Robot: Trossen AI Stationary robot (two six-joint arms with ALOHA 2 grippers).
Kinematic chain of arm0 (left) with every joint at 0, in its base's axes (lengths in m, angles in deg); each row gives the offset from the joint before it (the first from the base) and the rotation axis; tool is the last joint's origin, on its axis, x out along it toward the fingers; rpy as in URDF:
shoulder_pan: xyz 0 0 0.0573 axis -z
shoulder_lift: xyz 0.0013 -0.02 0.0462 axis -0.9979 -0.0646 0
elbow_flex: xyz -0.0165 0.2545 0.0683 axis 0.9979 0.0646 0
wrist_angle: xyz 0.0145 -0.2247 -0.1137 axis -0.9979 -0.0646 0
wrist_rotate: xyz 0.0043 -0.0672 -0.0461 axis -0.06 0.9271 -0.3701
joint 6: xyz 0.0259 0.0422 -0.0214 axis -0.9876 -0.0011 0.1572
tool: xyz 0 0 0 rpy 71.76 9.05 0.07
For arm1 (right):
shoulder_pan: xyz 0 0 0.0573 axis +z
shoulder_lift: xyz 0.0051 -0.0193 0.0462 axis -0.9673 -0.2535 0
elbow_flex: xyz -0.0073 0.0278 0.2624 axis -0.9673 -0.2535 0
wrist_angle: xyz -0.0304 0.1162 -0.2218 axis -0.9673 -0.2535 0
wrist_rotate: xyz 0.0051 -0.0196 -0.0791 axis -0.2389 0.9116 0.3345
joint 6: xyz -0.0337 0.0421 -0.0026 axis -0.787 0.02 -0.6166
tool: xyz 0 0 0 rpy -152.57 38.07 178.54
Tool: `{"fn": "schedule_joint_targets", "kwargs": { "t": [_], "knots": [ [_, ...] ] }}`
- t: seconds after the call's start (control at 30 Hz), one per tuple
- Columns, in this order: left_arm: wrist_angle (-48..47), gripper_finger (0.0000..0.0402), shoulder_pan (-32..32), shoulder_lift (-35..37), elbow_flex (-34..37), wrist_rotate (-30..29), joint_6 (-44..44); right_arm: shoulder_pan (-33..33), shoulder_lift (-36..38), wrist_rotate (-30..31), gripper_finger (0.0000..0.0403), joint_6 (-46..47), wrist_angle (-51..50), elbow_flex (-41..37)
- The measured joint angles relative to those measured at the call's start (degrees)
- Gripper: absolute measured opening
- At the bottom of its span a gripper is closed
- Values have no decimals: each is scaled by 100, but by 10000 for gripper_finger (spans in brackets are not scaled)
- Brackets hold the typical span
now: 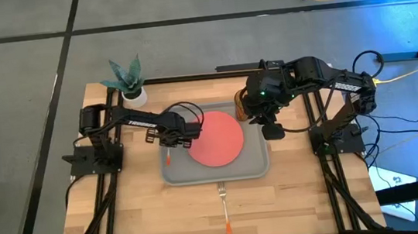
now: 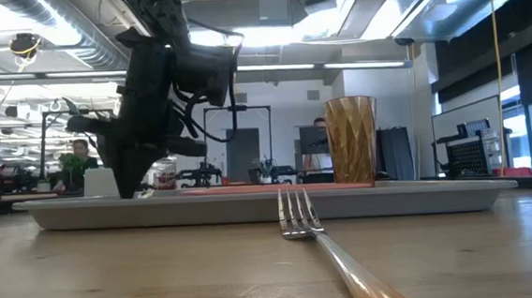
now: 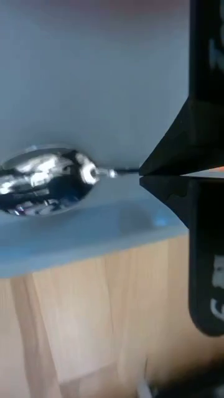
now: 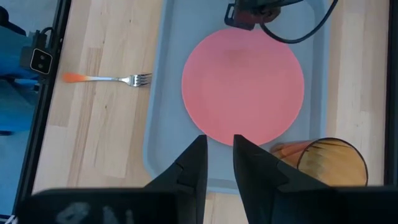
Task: Pick and place plate/cup/fork/spoon on tray
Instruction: Put the fork beside the orange spoon on the gray tray
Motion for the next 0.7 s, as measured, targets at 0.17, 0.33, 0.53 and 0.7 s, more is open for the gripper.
{"fn": "schedule_joint_targets", "kwargs": {
  "t": [0.17,0.33,0.53,0.7],
  "knots": [
    [-6,0,125,188,1,-443,-335,2,0,0,78,-160,-12,0],
    [-18,0,529,881,-5,-889,-869,2,0,0,78,-302,-251,0],
    [-10,0,1512,1841,-9,-1413,-1290,183,4,-1,78,28,-322,-331],
    [-5,0,2515,2368,-12,-1725,-1070,577,-4,66,78,1165,-8,-1103]
  ]
}}
